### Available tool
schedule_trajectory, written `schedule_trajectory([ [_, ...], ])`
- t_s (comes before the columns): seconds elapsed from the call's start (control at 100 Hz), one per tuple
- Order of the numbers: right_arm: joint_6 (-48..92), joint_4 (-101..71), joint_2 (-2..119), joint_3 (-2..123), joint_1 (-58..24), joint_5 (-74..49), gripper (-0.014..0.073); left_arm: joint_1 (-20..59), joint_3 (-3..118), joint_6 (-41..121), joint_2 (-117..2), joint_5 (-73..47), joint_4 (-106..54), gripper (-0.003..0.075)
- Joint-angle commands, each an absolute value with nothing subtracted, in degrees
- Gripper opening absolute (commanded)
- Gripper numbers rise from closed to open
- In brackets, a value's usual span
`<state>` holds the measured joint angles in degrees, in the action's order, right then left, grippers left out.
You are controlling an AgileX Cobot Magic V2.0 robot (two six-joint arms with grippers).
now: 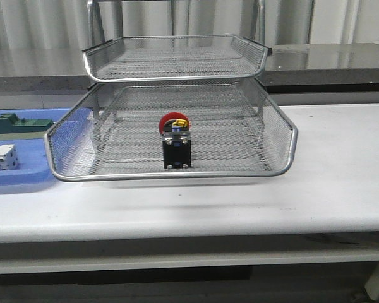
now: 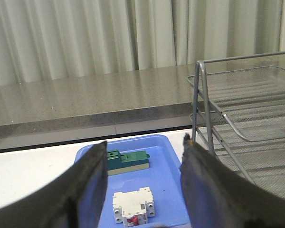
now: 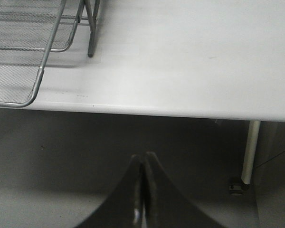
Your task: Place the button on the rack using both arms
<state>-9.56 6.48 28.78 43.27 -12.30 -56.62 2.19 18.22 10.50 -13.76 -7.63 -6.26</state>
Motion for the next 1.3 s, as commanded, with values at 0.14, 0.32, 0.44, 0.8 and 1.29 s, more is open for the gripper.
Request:
schedule_trajectory([
  [0.14, -9.6, 7.4, 29.0, 45.2, -12.5, -53.2, -0.0068, 2.2, 19.7, 9.8, -14.2, -2.6, -7.0, 0.0111],
  [0.32, -9.6, 7.4, 29.0, 45.2, -12.5, -53.2, -0.0068, 2.2, 19.7, 9.8, -14.2, -2.6, -7.0, -0.0021],
  [0.44, -9.6, 7.4, 29.0, 45.2, -12.5, -53.2, -0.0068, 2.2, 19.7, 9.8, -14.2, -2.6, -7.0, -0.0021],
  [0.8, -9.6, 6.0, 29.0, 45.2, -12.5, -51.0, -0.0068, 2.2, 19.7, 9.8, -14.2, -2.6, -7.0, -0.0021],
  [1.29, -4.6, -20.9, 48.0, 45.2, -12.7, -42.4, -0.0067, 2.2, 19.7, 9.8, -14.2, -2.6, -7.0, -0.0021],
])
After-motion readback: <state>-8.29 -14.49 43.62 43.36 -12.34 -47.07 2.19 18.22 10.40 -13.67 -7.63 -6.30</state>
